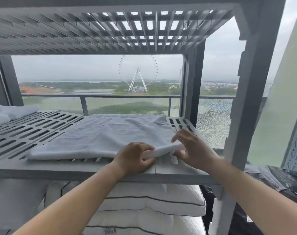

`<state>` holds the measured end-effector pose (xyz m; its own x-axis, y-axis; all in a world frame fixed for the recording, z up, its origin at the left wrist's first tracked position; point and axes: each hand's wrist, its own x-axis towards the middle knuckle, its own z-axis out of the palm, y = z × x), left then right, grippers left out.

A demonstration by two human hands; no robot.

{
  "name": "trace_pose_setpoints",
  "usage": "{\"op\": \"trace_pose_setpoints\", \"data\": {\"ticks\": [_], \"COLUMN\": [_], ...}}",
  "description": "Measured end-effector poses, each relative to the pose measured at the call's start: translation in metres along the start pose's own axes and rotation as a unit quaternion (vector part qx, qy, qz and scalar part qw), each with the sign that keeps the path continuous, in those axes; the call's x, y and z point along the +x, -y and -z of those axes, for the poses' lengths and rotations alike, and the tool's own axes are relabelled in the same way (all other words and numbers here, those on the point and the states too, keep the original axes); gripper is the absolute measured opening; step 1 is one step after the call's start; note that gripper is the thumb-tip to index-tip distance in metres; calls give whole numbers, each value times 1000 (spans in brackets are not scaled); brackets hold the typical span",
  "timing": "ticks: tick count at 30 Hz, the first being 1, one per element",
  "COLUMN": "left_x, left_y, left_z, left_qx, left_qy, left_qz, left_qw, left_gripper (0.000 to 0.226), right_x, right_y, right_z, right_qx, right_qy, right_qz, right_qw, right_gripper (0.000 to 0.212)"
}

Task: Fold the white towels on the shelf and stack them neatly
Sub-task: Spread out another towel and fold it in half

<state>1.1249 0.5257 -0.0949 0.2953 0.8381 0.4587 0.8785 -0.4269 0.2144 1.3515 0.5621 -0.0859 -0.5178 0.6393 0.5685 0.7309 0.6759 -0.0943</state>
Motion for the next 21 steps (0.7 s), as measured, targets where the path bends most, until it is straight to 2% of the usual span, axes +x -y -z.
{"op": "trace_pose_setpoints", "data": {"ticks": [2, 8, 14, 17, 21], "left_x": [3, 5, 4, 6, 5], "left_y": [-3, -3, 2, 3, 2], "left_z": [-4, -8, -9, -9, -7], "left_qx": [10, 42, -29, -38, -11], "left_qy": [-20, -43, -13, 7, 13], "left_qz": [3, -18, -15, -14, -37], "left_qw": [1000, 998, 999, 999, 999], "left_gripper": [35, 31, 36, 35, 26], "right_x": [-2, -2, -3, -2, 0], "right_y": [-1, -4, -5, -7, -8], "right_z": [-3, -9, -8, -3, 5], "right_qx": [0, 29, 63, 43, 44], "right_qy": [-3, -15, -34, 29, 130], "right_qz": [-7, -40, -23, -27, -26], "right_qw": [1000, 999, 997, 998, 990], "right_gripper": [30, 47, 46, 54, 53]}}
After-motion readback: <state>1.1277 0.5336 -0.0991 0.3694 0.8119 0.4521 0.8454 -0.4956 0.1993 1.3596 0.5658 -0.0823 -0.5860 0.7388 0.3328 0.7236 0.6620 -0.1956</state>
